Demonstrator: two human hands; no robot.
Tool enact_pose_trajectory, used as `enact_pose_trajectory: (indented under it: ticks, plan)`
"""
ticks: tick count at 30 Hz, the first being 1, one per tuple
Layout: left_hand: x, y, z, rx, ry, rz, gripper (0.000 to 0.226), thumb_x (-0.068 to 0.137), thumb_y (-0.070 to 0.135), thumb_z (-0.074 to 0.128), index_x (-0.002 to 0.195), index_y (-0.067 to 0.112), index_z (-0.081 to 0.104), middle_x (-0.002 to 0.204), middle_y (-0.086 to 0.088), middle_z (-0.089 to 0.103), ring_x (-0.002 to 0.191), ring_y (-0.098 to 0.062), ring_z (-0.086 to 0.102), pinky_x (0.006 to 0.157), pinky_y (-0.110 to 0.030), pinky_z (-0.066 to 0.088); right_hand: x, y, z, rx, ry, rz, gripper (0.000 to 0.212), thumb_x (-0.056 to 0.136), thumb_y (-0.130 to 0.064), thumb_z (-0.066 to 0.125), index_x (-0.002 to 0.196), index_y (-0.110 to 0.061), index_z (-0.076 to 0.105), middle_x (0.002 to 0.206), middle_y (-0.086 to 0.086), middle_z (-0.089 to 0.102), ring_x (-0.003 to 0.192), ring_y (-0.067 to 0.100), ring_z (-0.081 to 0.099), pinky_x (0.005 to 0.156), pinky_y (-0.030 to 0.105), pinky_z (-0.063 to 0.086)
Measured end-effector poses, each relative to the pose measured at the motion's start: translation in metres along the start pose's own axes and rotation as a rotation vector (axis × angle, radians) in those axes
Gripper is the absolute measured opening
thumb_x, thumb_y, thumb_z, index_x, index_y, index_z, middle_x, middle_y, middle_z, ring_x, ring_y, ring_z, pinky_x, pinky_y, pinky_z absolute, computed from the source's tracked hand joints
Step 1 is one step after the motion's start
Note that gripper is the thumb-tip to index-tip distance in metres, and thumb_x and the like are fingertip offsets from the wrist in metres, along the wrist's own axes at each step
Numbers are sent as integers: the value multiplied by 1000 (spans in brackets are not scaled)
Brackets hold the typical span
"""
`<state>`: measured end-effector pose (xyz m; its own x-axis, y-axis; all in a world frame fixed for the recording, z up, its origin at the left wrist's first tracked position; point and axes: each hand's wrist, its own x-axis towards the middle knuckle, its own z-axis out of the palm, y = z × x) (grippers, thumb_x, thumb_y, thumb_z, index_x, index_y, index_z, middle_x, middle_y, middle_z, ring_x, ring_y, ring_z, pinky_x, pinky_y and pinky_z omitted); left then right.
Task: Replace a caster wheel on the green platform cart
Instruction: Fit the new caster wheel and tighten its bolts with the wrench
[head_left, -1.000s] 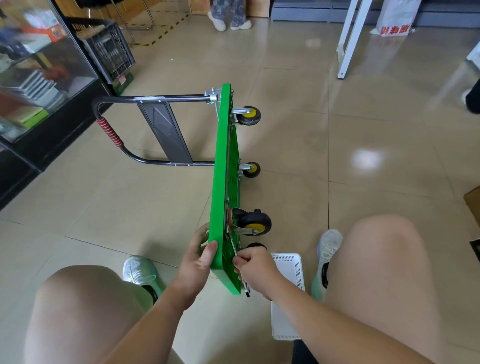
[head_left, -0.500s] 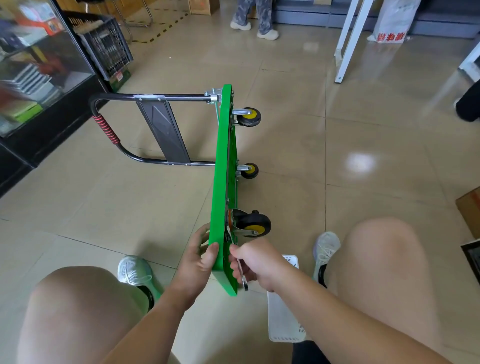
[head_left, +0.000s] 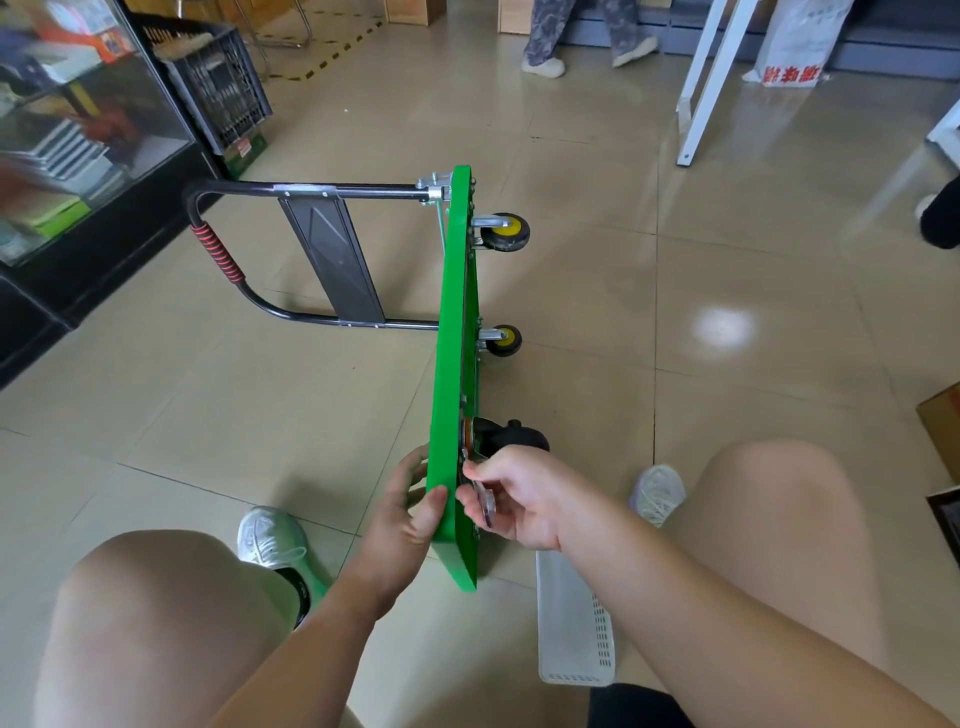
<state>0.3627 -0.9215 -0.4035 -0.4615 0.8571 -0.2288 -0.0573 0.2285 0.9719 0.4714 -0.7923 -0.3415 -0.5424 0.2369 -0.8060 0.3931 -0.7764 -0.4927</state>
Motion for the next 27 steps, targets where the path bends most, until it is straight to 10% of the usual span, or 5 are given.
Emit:
enact_pose_trajectory:
  ticks: [8, 14, 27]
  plan:
    - [1, -3, 2, 1, 18, 12, 40, 84, 62, 59, 123, 63, 55, 130, -6, 66, 112, -22, 69, 83, -24, 57, 11, 60, -21, -354, 136, -97, 22, 98, -18, 62, 104, 2, 68, 78, 10, 71, 62, 24, 69, 64, 35, 60]
    - [-2, 0, 5, -36, 16, 12, 29, 107, 28, 53, 132, 44, 51, 130, -13, 65, 107, -20, 70, 79, -19, 56, 34, 80, -25, -483, 202, -291, 19, 100, -21, 61, 97, -11, 77, 82, 4, 73, 68, 15, 67, 68, 27, 58]
    - [-2, -1, 7, -40, 36, -32, 47, 101, 43, 56, 145, 33, 46, 129, -4, 68, 112, -18, 71, 86, -24, 57, 55, 92, -28, -504, 200, -464, 22, 101, -16, 57, 92, -19, 77, 85, -4, 73, 72, -1, 62, 60, 6, 41]
